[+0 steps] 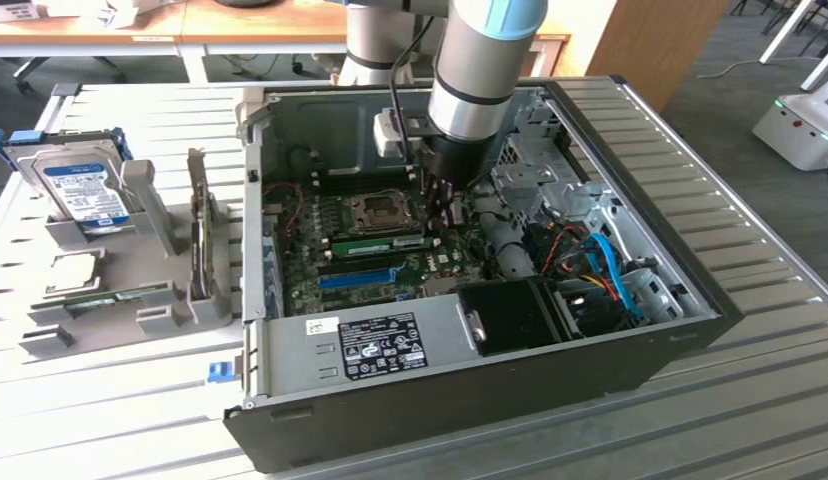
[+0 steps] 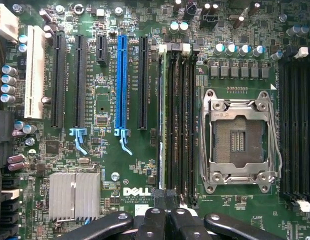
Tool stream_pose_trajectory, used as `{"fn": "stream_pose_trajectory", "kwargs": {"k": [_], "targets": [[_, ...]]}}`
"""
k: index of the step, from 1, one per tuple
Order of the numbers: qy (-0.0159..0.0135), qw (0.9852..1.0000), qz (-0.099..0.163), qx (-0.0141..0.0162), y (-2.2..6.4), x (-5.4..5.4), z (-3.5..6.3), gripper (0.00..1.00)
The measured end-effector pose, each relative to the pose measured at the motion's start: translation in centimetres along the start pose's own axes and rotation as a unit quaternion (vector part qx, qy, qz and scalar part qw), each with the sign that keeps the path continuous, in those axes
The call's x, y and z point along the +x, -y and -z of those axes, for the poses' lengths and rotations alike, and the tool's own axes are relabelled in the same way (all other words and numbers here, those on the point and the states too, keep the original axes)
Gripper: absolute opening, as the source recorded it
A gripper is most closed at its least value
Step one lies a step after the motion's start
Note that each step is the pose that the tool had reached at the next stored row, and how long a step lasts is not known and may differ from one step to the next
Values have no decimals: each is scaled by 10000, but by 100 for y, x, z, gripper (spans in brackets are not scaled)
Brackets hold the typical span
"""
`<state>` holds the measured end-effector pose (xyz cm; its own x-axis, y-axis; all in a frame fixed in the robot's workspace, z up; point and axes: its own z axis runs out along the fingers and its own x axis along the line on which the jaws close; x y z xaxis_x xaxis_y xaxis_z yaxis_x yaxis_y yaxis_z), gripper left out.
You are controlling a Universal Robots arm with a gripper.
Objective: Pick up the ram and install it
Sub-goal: 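Press down the ram until it locks into place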
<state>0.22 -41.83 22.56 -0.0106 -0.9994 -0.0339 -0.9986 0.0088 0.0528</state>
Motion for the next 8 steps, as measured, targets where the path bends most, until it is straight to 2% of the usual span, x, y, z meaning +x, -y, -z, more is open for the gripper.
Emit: {"fn": "stream_pose_trajectory", "kwargs": {"k": [8], "targets": [[1, 10000, 0, 0, 0, 0, -10, 11]]}}
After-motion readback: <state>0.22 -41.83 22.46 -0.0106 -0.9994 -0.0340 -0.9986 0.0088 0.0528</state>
